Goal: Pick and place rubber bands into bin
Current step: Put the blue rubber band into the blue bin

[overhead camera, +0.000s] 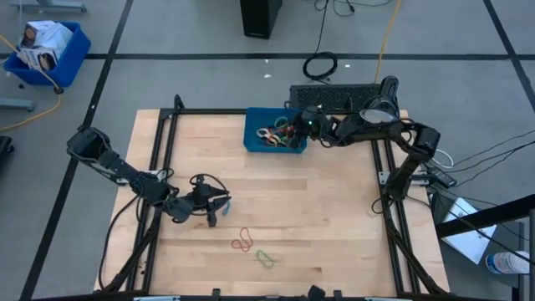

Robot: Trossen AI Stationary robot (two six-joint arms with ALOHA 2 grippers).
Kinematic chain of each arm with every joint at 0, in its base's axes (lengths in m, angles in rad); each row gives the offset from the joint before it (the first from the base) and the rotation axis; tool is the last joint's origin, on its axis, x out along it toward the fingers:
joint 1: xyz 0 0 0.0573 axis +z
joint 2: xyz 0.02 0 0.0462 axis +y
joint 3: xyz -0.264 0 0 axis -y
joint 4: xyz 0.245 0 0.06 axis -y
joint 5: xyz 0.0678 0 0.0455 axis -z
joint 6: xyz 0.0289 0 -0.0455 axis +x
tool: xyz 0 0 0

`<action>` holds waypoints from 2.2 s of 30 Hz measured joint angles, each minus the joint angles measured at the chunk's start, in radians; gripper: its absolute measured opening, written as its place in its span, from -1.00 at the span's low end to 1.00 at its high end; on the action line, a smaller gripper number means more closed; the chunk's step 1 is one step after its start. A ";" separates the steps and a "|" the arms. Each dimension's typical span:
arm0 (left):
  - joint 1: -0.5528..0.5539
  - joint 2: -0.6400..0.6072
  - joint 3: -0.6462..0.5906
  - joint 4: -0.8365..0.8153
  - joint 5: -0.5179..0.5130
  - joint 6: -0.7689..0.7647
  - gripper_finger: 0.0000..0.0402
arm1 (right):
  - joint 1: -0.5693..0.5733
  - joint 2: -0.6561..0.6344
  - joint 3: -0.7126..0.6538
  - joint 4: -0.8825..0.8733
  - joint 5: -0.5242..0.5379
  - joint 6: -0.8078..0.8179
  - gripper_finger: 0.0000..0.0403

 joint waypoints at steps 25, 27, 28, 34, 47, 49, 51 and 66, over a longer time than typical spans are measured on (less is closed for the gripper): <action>-0.080 0.000 0.051 -0.320 0.250 -0.273 -0.51 | 0.848 -0.233 -0.591 0.617 0.135 0.256 -0.21; -0.066 0.000 0.051 -0.320 0.284 -0.247 -0.46 | 0.874 -0.233 -0.626 0.648 0.206 0.262 -0.23; -0.061 0.000 0.051 -0.320 0.294 -0.231 -0.41 | 0.884 -0.233 -0.642 0.666 0.241 0.263 -0.25; -0.056 0.082 0.054 -0.328 0.290 -0.119 0.05 | 0.895 -0.233 -0.699 0.771 0.303 0.263 -0.29; -0.055 0.415 0.303 -0.558 0.193 -0.302 0.01 | 0.895 -0.233 -0.705 0.782 0.301 0.259 -0.29; -0.051 0.439 0.341 -0.615 0.207 -0.314 -0.13 | 0.895 -0.233 -0.705 0.782 0.301 0.259 -0.29; -0.050 0.447 0.371 -0.665 0.217 -0.320 -0.30 | 0.895 -0.233 -0.705 0.782 0.300 0.259 -0.29; 0.109 0.281 0.394 -0.487 0.318 -0.083 -0.97 | 0.895 -0.233 -0.705 0.785 0.300 0.261 -0.29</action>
